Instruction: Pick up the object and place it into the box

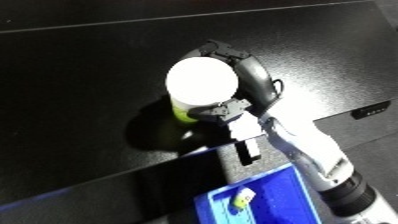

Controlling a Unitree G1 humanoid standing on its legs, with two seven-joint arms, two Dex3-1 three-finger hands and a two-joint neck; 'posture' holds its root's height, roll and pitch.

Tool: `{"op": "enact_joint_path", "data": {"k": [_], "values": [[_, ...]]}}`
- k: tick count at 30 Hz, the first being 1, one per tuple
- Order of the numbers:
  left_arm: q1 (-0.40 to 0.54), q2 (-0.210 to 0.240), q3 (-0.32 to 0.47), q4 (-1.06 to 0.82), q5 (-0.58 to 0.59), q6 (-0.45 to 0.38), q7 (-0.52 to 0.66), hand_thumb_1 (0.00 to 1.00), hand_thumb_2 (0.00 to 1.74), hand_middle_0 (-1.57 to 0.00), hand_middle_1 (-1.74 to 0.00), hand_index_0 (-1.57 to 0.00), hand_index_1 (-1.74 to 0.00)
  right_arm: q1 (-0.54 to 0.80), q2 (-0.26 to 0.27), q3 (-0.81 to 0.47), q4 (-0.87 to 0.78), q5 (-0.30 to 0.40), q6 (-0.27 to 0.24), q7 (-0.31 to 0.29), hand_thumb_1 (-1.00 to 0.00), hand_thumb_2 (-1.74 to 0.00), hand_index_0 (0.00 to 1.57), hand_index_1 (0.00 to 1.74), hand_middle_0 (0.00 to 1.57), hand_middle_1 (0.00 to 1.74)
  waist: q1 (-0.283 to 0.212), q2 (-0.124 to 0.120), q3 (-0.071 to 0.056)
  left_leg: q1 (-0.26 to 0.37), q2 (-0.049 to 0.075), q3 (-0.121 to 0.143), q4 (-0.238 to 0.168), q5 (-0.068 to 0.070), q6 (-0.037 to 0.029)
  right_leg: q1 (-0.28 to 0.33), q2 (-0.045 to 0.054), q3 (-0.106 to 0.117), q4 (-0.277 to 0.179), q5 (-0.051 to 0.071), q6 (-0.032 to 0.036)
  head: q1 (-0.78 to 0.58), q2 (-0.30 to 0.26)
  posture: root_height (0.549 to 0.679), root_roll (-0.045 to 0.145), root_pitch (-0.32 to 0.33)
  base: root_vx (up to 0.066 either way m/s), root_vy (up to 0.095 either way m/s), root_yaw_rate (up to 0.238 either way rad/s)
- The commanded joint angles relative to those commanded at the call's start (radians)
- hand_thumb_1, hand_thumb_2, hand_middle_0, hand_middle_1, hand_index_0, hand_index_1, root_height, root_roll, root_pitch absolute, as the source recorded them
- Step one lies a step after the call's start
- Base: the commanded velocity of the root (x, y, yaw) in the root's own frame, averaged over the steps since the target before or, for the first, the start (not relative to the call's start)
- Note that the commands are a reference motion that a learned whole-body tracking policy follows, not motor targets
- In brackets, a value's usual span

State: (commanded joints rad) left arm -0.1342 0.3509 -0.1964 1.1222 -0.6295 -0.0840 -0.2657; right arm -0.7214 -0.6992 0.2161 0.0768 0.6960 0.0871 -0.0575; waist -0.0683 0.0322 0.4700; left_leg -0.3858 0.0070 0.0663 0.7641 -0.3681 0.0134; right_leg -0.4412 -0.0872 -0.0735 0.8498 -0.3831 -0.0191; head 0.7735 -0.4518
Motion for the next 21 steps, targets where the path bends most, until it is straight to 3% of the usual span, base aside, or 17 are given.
{"op": "enact_joint_path", "data": {"k": [8,11,16,21], "values": [[0.028,-0.03,0.03,-0.013,-0.047,-0.008,0.011,0.0,0.0,0.0,0.0,0.0,0.0,0.189,-0.001,-0.172,-0.131,0.003,-0.111,-0.019,-0.8,-1.39,1.26,1.39,1.26,1.39,-0.066,0.014,-0.002,0.011,0.005,0.034,0.0,-0.014,-0.0038,-0.01,0.0188,0.03,0.008,-0.006,0.0037,0.018,0.051,0.626,0.071,-0.016,-0.004,0.086,-0.133],[0.036,-0.04,0.042,-0.015,-0.071,-0.019,0.011,0.0,0.0,0.0,0.0,0.0,0.0,0.32,0.01,-0.271,-0.187,-0.029,-0.186,-0.041,-0.8,-1.39,1.26,1.39,1.26,1.39,-0.107,0.019,0.0,0.017,0.009,0.053,-0.003,-0.02,-0.0036,-0.022,0.0334,0.045,0.01,-0.007,0.0048,0.023,0.057,0.626,0.073,-0.007,-0.016,0.077,-0.175],[0.045,-0.046,0.057,-0.012,-0.102,-0.036,0.003,0.0,0.0,0.0,0.0,0.0,0.0,0.464,0.012,-0.372,-0.219,-0.046,-0.269,-0.042,-0.8,-1.39,1.26,1.39,1.26,1.39,-0.155,0.022,0.007,0.027,0.011,0.076,-0.01,-0.03,0.0023,-0.03,0.0526,0.062,0.001,-0.001,0.0082,0.069,0.06,0.627,0.073,0.005,-0.025,0.066,-0.195],[0.058,-0.058,0.071,0.01,-0.133,-0.064,-0.018,0.0,0.0,0.0,0.0,0.0,0.0,0.605,0.017,-0.46,-0.203,-0.029,-0.35,-0.004,-0.8,-1.39,1.26,1.39,1.26,1.39,-0.205,0.027,0.018,0.047,0.005,0.097,-0.028,-0.036,0.0117,-0.032,0.0734,0.081,-0.013,0.006,0.0115,0.117,0.042,0.628,0.075,0.012,0.002,0.083,-0.225]]}}
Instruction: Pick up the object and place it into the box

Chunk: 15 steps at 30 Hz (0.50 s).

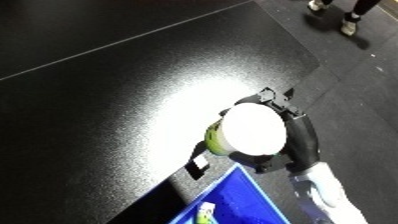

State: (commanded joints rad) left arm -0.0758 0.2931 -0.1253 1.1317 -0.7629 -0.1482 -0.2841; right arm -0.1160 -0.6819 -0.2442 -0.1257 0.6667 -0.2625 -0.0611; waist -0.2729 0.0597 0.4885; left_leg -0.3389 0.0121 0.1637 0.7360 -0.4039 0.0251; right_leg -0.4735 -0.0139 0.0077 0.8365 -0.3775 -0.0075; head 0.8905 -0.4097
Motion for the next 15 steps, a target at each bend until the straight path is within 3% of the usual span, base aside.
{"op": "enact_joint_path", "data": {"k": [3,9,13,15], "values": [[0.009,-0.003,0.008,0.01,-0.017,-0.012,-0.013,0.0,0.0,0.0,0.0,0.0,0.0,0.062,0.012,-0.04,0.042,0.026,-0.056,0.022,-0.8,-1.39,1.26,1.39,1.26,1.39,-0.022,0.006,0.006,0.011,-0.005,0.009,-0.013,-0.002,0.0038,-0.002,0.0112,0.01,-0.011,0.005,0.0032,0.027,0.016,0.629,0.075,0.018,-0.001,0.06,-0.201],[0.011,-0.008,0.007,0.032,-0.04,-0.037,-0.043,0.0,0.0,0.0,0.0,0.0,0.0,0.13,0.018,-0.091,0.204,0.047,-0.142,0.042,-0.8,-1.39,1.26,1.39,1.26,1.39,-0.053,0.023,0.014,0.028,-0.017,0.018,-0.03,-0.003,0.012,-0.001,0.0285,0.029,-0.031,0.015,0.005,0.046,-0.005,0.631,0.074,0.023,0.003,0.042,-0.127],[0.007,-0.004,0.006,0.029,-0.039,-0.034,-0.043,0.0,0.0,0.0,0.0,0.0,0.0,0.161,0.009,-0.085,0.359,0.025,-0.163,0.071,-0.8,-1.39,1.26,1.39,1.26,1.39,-0.057,0.031,0.013,0.029,-0.022,0.018,-0.034,-0.003,0.0148,-0.001,0.0336,0.035,-0.042,0.022,0.0065,0.05,-0.022,0.632,0.072,0.027,-0.002,0.001,-0.052],[0.003,0.003,0.006,0.024,-0.035,-0.025,-0.041,0.0,0.0,0.0,0.0,0.0,0.0,0.169,0.0,-0.062,0.433,0.01,-0.145,0.081,-0.8,-1.39,1.26,1.39,1.26,1.39,-0.055,0.034,0.013,0.027,-0.025,0.015,-0.034,-0.002,0.0157,-0.002,0.0346,0.036,-0.048,0.026,0.0068,0.059,-0.045,0.632,0.071,0.029,-0.021,-0.019,-0.018]]}}
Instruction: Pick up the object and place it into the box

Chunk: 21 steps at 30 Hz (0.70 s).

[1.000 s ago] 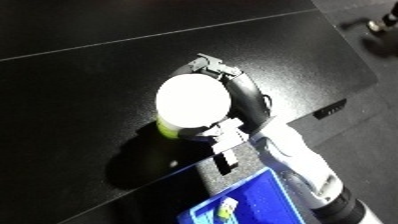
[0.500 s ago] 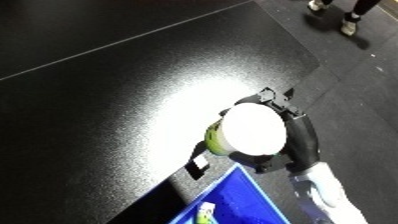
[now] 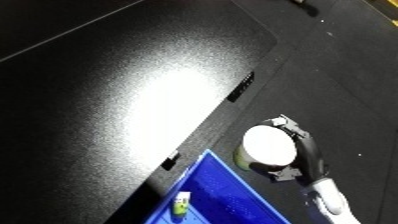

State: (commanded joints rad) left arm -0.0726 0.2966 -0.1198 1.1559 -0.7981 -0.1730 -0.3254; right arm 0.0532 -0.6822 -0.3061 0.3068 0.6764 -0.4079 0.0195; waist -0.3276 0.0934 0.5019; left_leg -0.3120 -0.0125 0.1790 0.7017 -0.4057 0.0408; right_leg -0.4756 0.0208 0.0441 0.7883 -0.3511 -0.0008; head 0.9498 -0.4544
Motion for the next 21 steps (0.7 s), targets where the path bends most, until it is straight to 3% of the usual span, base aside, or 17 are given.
{"op": "enact_joint_path", "data": {"k": [2,10,18,21], "values": [[-0.006,0.009,-0.002,-0.003,0.003,0.01,-0.001,0.0,0.0,0.0,0.0,0.0,0.0,0.005,-0.009,0.032,0.072,-0.008,0.03,0.015,-0.8,-1.39,1.26,1.39,1.26,1.39,0.005,0.002,0.001,-0.003,-0.003,-0.006,0.001,0.001,0.0014,0.0,0.0006,0.0,-0.004,0.003,-0.0012,0.014,-0.031,0.633,0.071,0.029,-0.028,-0.027,0.016],[-0.04,0.035,-0.028,-0.011,0.024,0.042,-0.004,0.0,0.0,0.0,0.0,0.0,0.0,-0.059,-0.055,0.197,0.358,-0.049,0.141,0.099,-0.4,-0.7,0.63,0.7,0.63,0.7,0.044,0.015,-0.002,-0.012,-0.013,-0.031,0.005,0.008,0.0036,0.007,-0.0089,-0.004,-0.01,0.01,-0.0085,0.08,-0.131,0.634,0.068,0.025,-0.015,-0.042,0.07],[-0.049,0.048,-0.043,0.001,0.04,0.063,-0.01,0.0,0.0,0.0,0.0,0.0,0.0,-0.123,-0.063,0.25,0.518,-0.066,0.14,0.131,0.0,0.0,0.0,0.0,0.0,0.0,0.072,0.029,-0.009,-0.012,-0.018,-0.043,0.003,0.017,0.0003,0.016,-0.0196,-0.013,-0.009,0.008,-0.0103,0.107,-0.175,0.634,0.069,0.019,0.003,-0.036,0.061],[-0.049,0.048,-0.046,0.002,0.042,0.066,-0.014,0.0,0.0,0.0,0.0,0.0,0.0,-0.134,-0.057,0.258,0.545,-0.076,0.13,0.134,0.0,0.0,0.0,0.0,0.0,0.0,0.077,0.033,-0.014,-0.011,-0.019,-0.046,0.0,0.021,-0.0017,0.02,-0.0223,-0.015,-0.009,0.007,-0.0101,0.111,-0.185,0.635,0.069,0.017,0.012,-0.02,0.054]]}}
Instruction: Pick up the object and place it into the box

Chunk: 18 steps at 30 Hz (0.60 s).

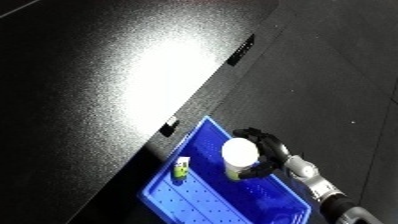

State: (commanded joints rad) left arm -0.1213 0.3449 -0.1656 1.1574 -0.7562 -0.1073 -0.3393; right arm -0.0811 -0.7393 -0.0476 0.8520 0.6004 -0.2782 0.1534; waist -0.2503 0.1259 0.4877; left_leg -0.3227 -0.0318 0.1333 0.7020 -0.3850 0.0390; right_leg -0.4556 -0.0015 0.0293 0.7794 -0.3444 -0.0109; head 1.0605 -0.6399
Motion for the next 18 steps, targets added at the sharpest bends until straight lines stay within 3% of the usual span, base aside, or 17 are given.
{"op": "enact_joint_path", "data": {"k": [10,14,18], "values": [[0.006,-0.009,-0.008,0.001,0.005,-0.001,0.0,0.0,0.0,0.0,0.0,0.0,0.0,-0.004,0.03,0.005,0.016,0.021,0.017,0.027,0.0,0.0,0.0,0.0,0.0,0.0,0.018,-0.005,-0.013,0.0,0.001,-0.008,-0.003,0.011,-0.008,0.011,-0.0074,-0.012,0.007,-0.007,-0.0025,-0.04,-0.023,0.635,0.072,0.012,0.003,-0.019,0.058],[0.008,-0.007,-0.011,-0.001,0.009,0.002,-0.001,0.0,0.0,0.0,0.0,0.0,0.0,-0.002,0.046,0.017,0.003,0.003,0.027,0.036,0.0,0.0,0.0,0.0,0.0,0.0,0.032,-0.01,-0.018,-0.004,0.001,-0.017,-0.002,0.014,-0.0109,0.015,-0.013,-0.021,0.019,-0.017,-0.0052,-0.1,-0.029,0.634,0.073,0.008,-0.015,-0.037,0.094],[0.011,-0.006,-0.014,-0.007,0.02,0.01,0.004,0.0,0.0,0.0,0.0,0.0,0.0,-0.009,0.07,0.059,-0.041,-0.039,0.049,0.062,0.0,0.0,0.0,0.0,0.0,0.0,0.053,-0.019,-0.026,-0.008,-0.001,-0.033,0.009,0.015,-0.0123,0.023,-0.0215,-0.032,0.037,-0.031,-0.0131,-0.187,-0.033,0.632,0.077,-0.003,-0.01,-0.064,0.171]]}}
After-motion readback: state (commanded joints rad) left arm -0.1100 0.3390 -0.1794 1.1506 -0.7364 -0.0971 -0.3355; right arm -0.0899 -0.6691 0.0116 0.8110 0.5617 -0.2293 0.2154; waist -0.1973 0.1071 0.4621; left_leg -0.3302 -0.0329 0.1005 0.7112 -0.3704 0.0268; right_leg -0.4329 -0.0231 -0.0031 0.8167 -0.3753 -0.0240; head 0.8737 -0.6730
